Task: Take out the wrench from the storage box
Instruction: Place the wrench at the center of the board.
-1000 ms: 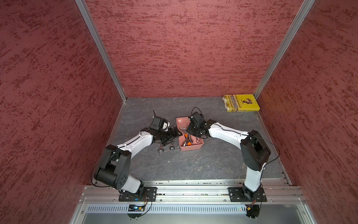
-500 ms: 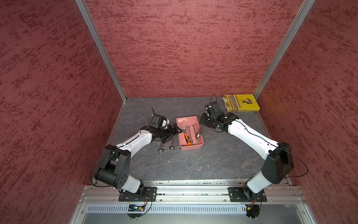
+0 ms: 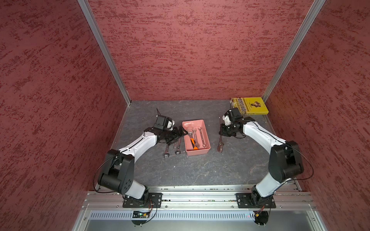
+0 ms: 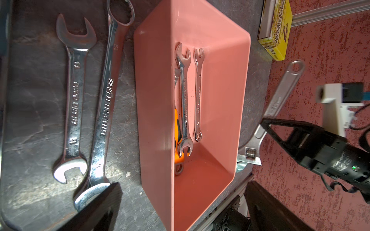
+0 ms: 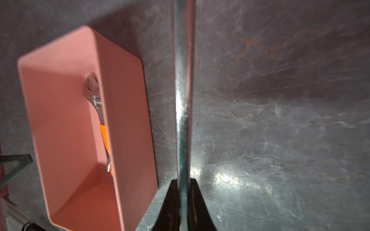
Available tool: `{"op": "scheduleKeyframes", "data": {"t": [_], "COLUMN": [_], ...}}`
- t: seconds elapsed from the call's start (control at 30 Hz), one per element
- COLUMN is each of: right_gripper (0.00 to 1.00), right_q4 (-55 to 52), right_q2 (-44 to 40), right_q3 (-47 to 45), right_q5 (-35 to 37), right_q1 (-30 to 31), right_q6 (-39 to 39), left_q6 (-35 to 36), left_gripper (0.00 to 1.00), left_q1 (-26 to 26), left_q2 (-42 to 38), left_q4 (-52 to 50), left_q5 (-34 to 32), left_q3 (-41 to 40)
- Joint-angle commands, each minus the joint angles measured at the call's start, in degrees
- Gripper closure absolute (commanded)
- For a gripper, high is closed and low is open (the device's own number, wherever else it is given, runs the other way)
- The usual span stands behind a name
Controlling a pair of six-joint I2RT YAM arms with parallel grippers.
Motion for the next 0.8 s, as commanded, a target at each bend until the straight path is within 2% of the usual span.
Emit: {"op": "scheduleKeyframes", "data": {"t": [0.0, 0.3, 0.67, 0.77], "right_gripper": [1.00, 1.00, 1.00, 0.94], "right_q4": [9.40, 15.17, 14.94, 14.30], "right_q2": [1.22, 8.94, 15.45, 15.90], "right_q3": [-0.27, -1.01, 0.86, 1.06], "right_q5": [-4.63, -6.51, -5.83, -4.28], "right_q1": [-0.17, -0.10, -0.67, -0.69], "right_q6": [0.86, 4.32, 4.11, 4.34], "left_q6": [1.28, 1.19, 1.72, 1.81], "left_gripper": [0.00, 0.00, 0.00, 0.00], "left_q1": [0.20, 0.11, 0.53, 0.75], "left_q2": [-0.25, -1.05, -0.35, 0.12], "left_q4": [-1.56, -1.57, -1.58, -1.50], "left_q5": [-0.99, -1.32, -0.63, -0.31], "left_q3": [0.43, 0.20, 0.23, 0.15]}}
